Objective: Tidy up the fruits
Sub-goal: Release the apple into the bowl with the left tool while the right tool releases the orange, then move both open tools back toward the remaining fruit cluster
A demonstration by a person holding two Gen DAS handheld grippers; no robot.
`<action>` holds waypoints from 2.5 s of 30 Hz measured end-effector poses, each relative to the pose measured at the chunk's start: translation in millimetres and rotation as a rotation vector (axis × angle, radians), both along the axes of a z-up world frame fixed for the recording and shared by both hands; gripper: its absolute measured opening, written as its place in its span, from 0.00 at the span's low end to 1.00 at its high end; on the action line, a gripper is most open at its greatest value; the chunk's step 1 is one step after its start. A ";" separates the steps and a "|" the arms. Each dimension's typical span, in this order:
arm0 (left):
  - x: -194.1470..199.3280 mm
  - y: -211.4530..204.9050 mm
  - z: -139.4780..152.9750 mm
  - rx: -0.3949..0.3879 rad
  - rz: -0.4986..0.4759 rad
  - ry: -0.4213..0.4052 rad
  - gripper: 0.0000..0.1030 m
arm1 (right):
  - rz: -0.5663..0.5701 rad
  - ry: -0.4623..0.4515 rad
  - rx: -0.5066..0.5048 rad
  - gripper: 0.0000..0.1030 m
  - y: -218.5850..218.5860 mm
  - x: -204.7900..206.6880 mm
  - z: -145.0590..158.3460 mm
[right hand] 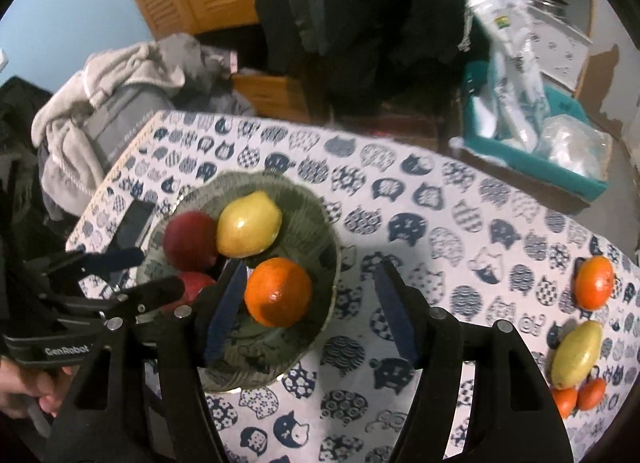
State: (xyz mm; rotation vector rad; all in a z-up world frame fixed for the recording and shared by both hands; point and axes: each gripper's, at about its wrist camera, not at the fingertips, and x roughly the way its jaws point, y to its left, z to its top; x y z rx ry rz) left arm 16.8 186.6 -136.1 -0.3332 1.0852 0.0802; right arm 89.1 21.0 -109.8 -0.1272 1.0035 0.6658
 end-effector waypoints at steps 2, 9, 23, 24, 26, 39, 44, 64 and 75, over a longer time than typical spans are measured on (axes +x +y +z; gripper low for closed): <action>0.0 -7.2 5.9 0.001 -0.014 -0.012 0.72 | -0.016 -0.015 0.006 0.65 -8.7 -1.4 8.1; -0.1 -34.0 28.4 0.005 -0.067 -0.058 0.74 | -0.058 -0.077 0.024 0.65 -41.2 -9.4 37.1; -7.4 -98.6 81.8 0.061 -0.185 -0.181 0.79 | -0.139 -0.182 0.080 0.70 -107.3 -30.4 87.5; -7.1 -104.2 84.6 0.063 -0.196 -0.187 0.79 | -0.144 -0.187 0.081 0.70 -111.2 -31.6 89.7; -6.8 -111.8 88.2 0.063 -0.208 -0.193 0.79 | -0.150 -0.198 0.079 0.70 -119.6 -34.3 93.4; 0.1 -170.1 105.5 0.078 -0.303 -0.228 0.84 | -0.226 -0.272 0.078 0.73 -177.4 -50.4 112.2; 2.8 -190.7 109.8 0.078 -0.336 -0.237 0.84 | -0.265 -0.281 0.076 0.74 -201.1 -51.9 113.7; 34.8 -272.8 98.4 0.095 -0.454 -0.210 0.84 | -0.455 -0.264 0.049 0.77 -310.8 -39.8 99.1; 60.3 -304.0 71.0 0.089 -0.497 -0.151 0.84 | -0.524 -0.180 0.003 0.77 -347.3 -19.1 63.7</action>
